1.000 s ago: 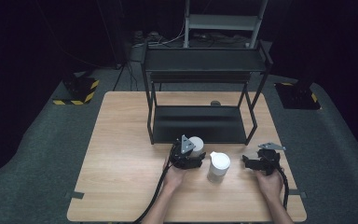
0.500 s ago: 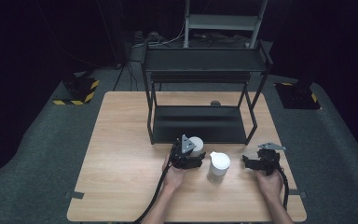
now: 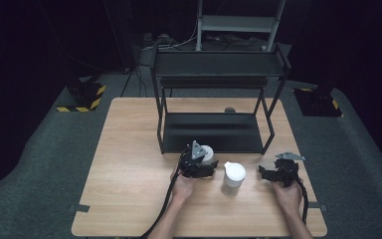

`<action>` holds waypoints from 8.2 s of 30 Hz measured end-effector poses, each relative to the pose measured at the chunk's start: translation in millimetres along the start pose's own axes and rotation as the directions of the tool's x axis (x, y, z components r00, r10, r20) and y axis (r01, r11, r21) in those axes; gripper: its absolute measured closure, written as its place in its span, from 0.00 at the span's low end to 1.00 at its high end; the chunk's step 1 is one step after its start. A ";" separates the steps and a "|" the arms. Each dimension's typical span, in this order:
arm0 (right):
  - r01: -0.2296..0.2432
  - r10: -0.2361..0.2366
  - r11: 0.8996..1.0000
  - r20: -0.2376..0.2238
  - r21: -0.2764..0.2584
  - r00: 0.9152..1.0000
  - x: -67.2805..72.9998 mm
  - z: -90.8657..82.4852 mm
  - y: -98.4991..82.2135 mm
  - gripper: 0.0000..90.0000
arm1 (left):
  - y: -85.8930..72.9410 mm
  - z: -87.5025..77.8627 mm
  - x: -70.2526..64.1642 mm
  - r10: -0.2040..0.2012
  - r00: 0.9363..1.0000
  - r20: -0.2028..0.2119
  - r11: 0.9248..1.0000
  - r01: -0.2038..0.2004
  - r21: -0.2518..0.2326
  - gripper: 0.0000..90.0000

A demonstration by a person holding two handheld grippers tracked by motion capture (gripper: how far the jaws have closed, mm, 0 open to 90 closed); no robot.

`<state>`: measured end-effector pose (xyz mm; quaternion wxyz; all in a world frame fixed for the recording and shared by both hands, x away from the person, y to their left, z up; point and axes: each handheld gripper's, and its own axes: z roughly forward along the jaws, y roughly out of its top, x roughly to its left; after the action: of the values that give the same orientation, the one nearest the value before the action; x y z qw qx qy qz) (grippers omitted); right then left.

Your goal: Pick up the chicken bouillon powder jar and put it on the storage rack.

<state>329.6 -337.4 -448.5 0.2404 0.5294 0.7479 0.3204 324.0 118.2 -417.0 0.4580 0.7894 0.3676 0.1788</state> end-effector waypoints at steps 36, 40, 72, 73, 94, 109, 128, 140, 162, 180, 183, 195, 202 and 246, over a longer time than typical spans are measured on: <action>0.000 0.000 1.000 0.000 0.000 1.000 -0.1 0.0 0.0 0.06 | 92.3 -50.7 23.0 0.040 0.995 0.087 0.999 -0.040 -0.004 0.39; -0.001 0.001 1.000 0.000 0.000 1.000 -0.1 0.0 0.0 0.06 | 103.2 -57.3 25.5 0.043 0.995 0.094 0.999 -0.043 -0.010 0.39; -0.001 0.001 1.000 0.000 0.001 1.000 -0.1 -0.1 0.1 0.07 | 245.8 -113.5 38.5 0.062 0.994 0.094 0.997 -0.058 -0.043 0.39; -0.001 0.001 1.000 0.000 0.000 1.000 -0.1 -0.1 0.1 0.07 | 252.5 -115.0 38.3 0.061 0.994 0.087 0.997 -0.057 -0.045 0.39; 0.000 0.000 1.000 0.000 0.003 1.000 -0.2 -0.2 0.4 0.07 | 313.9 -113.3 37.9 -0.022 0.995 -0.101 0.998 0.016 -0.062 0.39; 0.004 -0.004 1.000 -0.004 0.000 1.000 -0.4 -0.3 -0.2 0.08 | 333.6 -79.8 42.7 -0.075 0.962 -0.263 0.997 0.067 -0.041 0.39; 0.008 -0.008 1.000 -0.005 0.000 1.000 -0.7 -0.4 -0.2 0.08 | 333.4 -59.6 54.5 -0.098 0.947 -0.307 0.995 0.096 -0.022 0.39; 0.008 -0.008 1.000 -0.005 -0.001 1.000 -0.6 -0.3 -0.2 0.08 | 328.4 -61.6 62.6 -0.101 0.955 -0.278 0.995 0.095 -0.034 0.39; 0.010 -0.010 1.000 -0.006 -0.001 1.000 -0.6 -0.1 0.0 0.08 | 311.6 -67.0 55.3 -0.084 0.963 -0.257 0.996 0.079 -0.030 0.02; 0.007 -0.007 1.000 -0.005 0.000 1.000 -0.2 0.0 0.2 0.08 | 276.9 -95.4 51.6 -0.083 0.972 -0.219 0.996 0.074 -0.051 0.02; 0.007 -0.007 1.000 -0.005 0.000 1.000 -0.1 0.0 0.2 0.08 | 269.8 -101.4 48.7 -0.076 0.975 -0.210 0.996 0.067 -0.051 0.02; 0.005 -0.005 1.000 -0.005 -0.001 1.000 0.2 0.2 0.1 0.08 | 241.0 -117.6 41.8 -0.050 0.984 -0.173 0.998 0.040 -0.057 0.03; 0.004 -0.004 1.000 -0.004 -0.002 1.000 0.5 0.3 0.1 0.08 | 224.2 -120.2 40.8 -0.054 0.987 -0.154 0.997 0.044 -0.066 0.03; 0.005 -0.005 1.000 -0.003 -0.001 1.000 0.7 0.3 0.3 0.08 | 127.4 -104.0 39.5 -0.056 0.992 -0.115 0.998 0.052 -0.035 0.03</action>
<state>329.8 -336.6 -448.5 0.2404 0.5268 0.7495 0.3207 339.0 169.6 -256.6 0.4533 0.7599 0.4120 0.2178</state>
